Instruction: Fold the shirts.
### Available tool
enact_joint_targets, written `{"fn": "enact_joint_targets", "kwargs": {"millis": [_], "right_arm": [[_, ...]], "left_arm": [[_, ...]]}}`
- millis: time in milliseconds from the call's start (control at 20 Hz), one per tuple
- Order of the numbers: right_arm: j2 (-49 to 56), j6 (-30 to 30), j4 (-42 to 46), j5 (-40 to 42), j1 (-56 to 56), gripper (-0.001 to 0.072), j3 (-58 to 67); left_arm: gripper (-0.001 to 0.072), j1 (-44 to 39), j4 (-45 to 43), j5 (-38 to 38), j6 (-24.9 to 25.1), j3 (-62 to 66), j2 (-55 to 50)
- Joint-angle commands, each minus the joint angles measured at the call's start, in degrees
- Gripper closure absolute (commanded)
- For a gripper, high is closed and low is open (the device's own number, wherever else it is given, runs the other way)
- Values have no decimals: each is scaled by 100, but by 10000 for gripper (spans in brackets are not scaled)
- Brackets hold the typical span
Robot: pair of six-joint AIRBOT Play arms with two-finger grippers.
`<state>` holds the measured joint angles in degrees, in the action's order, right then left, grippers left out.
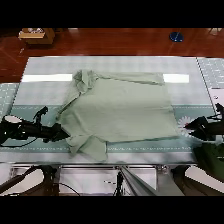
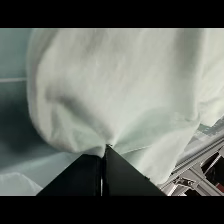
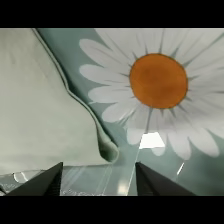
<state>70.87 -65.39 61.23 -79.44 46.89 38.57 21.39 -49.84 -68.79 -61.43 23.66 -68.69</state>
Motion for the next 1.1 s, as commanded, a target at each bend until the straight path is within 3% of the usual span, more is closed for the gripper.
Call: {"fn": "enact_joint_targets", "kwargs": {"millis": [0, 350, 400, 450, 500, 550, 700, 800, 950, 1050], "right_arm": [[-2, -33, -234, 428, 48, 180, -437], [2, -175, -492, 1182, -734, 193, -787], [2, -310, -518, 1285, -933, 267, -787], [2, -339, -568, 1298, -1086, 391, -787], [2, -286, -632, 1237, -1226, 613, -785], [0, -190, -748, 1104, -1320, 686, -778], [-118, 472, -1788, 350, -1351, 686, -540], [-461, 597, -2870, 74, -1351, 686, -96], [-1248, 682, -4754, 348, -1355, 686, 927], [-1687, 765, -5534, 503, -1355, 686, 1836]], "left_arm": [[688, 9, 20, -42, 33, 2, -2], [689, 9, 20, -83, 33, 2, -2], [689, 9, 20, -83, 33, 2, -2], [688, 7, 20, -83, 33, 4, -2], [689, 9, 22, -85, 33, 13, -2], [688, 9, 46, -87, 33, 31, 4], [690, 9, 365, -391, 122, 374, 87], [690, 9, 955, -789, 280, 1019, 376], [690, 7, 2092, -925, 289, 2570, 1102], [690, 7, 2699, -855, 286, 4068, 1521]]}}
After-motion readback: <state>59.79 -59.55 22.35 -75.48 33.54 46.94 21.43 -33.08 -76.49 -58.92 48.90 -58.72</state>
